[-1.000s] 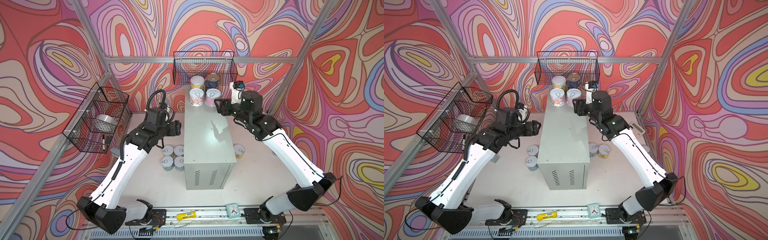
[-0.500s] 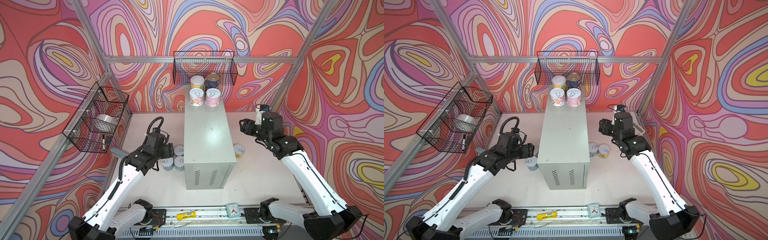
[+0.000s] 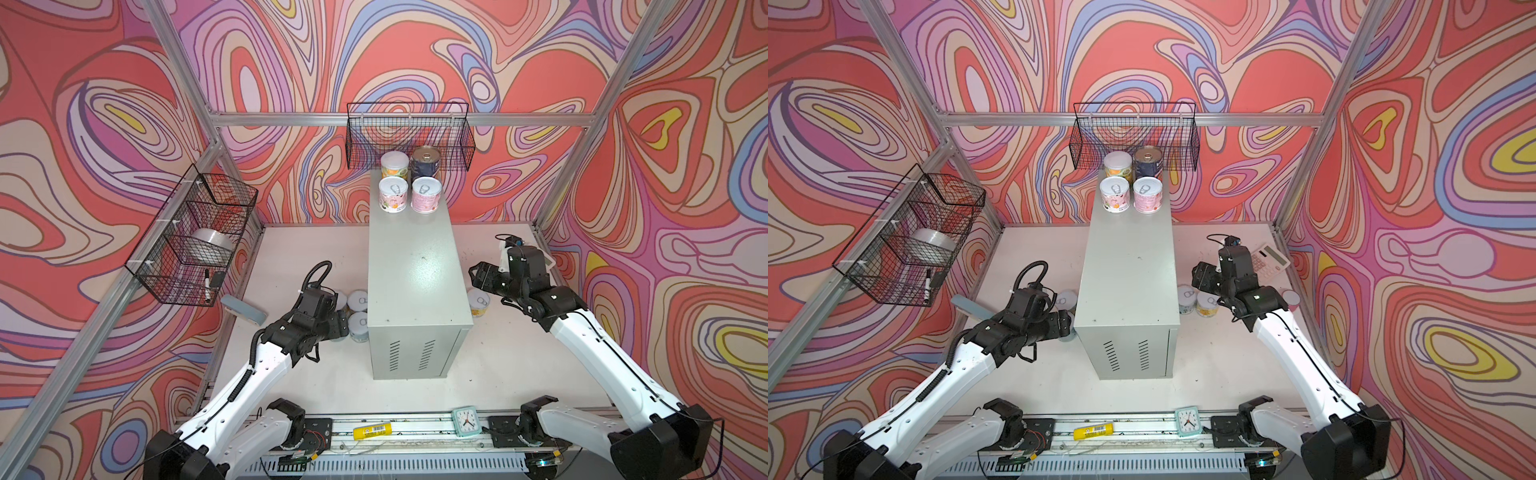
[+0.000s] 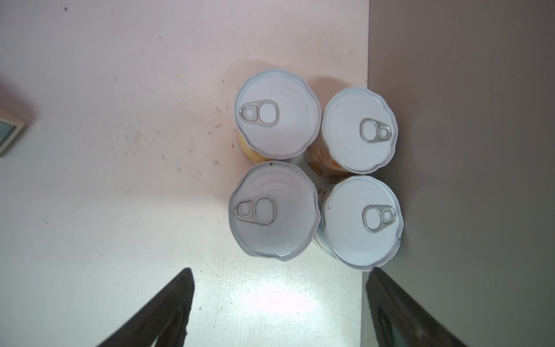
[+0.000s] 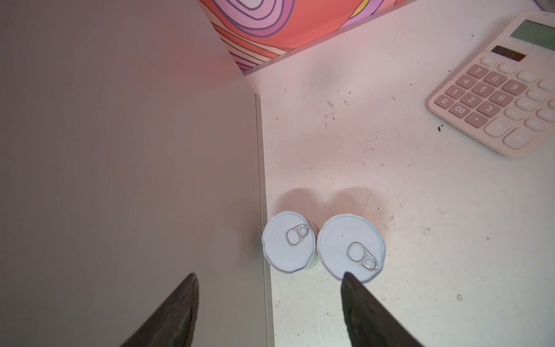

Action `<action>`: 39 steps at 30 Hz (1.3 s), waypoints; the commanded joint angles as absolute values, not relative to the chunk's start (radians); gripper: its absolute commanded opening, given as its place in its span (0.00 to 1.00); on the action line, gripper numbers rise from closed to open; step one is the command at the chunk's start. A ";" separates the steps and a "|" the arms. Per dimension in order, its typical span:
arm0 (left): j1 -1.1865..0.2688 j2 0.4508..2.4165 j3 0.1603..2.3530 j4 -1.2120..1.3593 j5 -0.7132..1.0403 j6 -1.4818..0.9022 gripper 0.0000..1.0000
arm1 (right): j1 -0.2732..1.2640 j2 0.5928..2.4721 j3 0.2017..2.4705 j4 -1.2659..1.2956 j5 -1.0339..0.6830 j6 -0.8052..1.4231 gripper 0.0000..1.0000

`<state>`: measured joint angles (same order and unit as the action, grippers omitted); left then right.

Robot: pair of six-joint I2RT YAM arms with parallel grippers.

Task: Place and organize the canned foods onto the counter
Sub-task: 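Lower the left gripper onto the white-lidded can nearest the robot and close it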

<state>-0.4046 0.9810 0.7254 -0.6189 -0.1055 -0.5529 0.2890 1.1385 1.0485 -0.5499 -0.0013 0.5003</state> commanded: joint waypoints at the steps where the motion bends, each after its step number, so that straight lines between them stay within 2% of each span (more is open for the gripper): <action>1: -0.400 0.985 0.694 -0.603 -0.080 -0.609 0.90 | 0.287 1.127 1.033 -0.515 -0.023 0.509 0.77; 14: -0.400 1.097 0.623 -0.499 -0.081 -0.617 0.87 | 0.287 1.209 1.011 -0.464 -0.031 0.511 0.77; 25: -0.384 1.253 0.646 -0.389 -0.125 -0.621 0.86 | 0.287 1.219 1.028 -0.471 0.000 0.499 0.77; 39: -0.371 1.354 0.649 -0.296 -0.154 -0.630 0.84 | 0.287 1.221 1.012 -0.463 0.009 0.492 0.77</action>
